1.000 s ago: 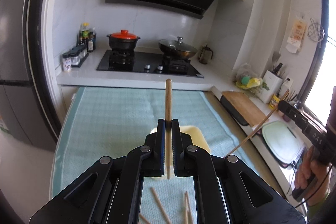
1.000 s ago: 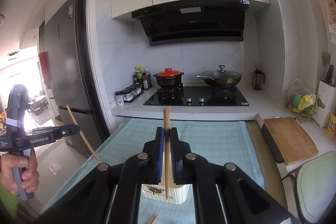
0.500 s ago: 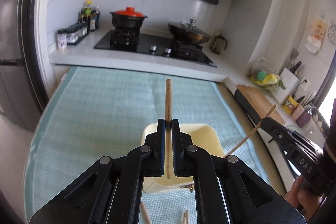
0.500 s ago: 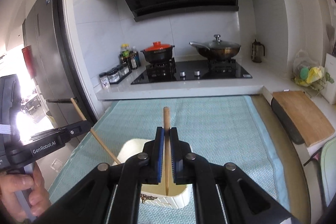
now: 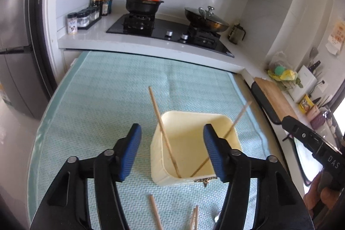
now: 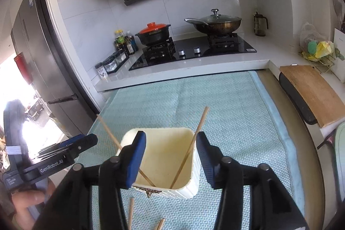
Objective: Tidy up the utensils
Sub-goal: 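Withdraw both tools from the holder back toward the loose utensils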
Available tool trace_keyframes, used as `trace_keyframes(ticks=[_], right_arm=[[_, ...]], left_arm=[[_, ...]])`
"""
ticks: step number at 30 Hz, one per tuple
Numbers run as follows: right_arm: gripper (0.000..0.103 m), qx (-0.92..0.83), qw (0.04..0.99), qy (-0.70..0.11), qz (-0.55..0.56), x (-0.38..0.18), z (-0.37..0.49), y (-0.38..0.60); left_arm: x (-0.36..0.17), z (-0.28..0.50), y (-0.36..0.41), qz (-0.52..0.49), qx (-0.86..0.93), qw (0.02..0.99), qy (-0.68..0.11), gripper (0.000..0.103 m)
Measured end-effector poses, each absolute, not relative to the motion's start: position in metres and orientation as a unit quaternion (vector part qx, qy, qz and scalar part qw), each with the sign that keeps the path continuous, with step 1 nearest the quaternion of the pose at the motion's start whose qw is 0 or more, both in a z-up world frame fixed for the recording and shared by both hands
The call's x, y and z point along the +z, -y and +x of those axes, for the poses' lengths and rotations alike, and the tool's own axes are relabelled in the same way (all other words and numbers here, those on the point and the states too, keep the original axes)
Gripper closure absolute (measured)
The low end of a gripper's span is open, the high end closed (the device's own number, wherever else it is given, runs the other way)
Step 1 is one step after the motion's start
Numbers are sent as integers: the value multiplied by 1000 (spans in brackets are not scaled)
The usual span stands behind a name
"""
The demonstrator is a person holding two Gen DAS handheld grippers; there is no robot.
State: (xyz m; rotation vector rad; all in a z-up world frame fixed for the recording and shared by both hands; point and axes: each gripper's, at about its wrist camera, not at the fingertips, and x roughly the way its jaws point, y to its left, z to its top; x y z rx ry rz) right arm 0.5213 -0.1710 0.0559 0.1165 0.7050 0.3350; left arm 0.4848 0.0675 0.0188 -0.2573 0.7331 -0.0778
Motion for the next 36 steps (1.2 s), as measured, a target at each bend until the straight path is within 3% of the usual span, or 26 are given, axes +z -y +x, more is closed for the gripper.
trace_keyframes(ticks=[5, 10, 19, 28, 36], right_arm=[[50, 178, 929, -321, 37, 85, 477, 182], [45, 182, 938, -295, -13, 88, 412, 194], [41, 151, 950, -266, -68, 42, 319, 215], [38, 122, 937, -326, -11, -34, 281, 244], [38, 104, 915, -390, 5, -80, 272, 252]], left_arm=[[48, 419, -75, -73, -17, 942, -327, 0], [39, 351, -83, 0, 28, 942, -333, 0], [-43, 246, -85, 34, 55, 944, -324, 0], [-114, 212, -78, 2, 55, 925, -377, 1], [-143, 210, -81, -56, 26, 907, -417, 1]])
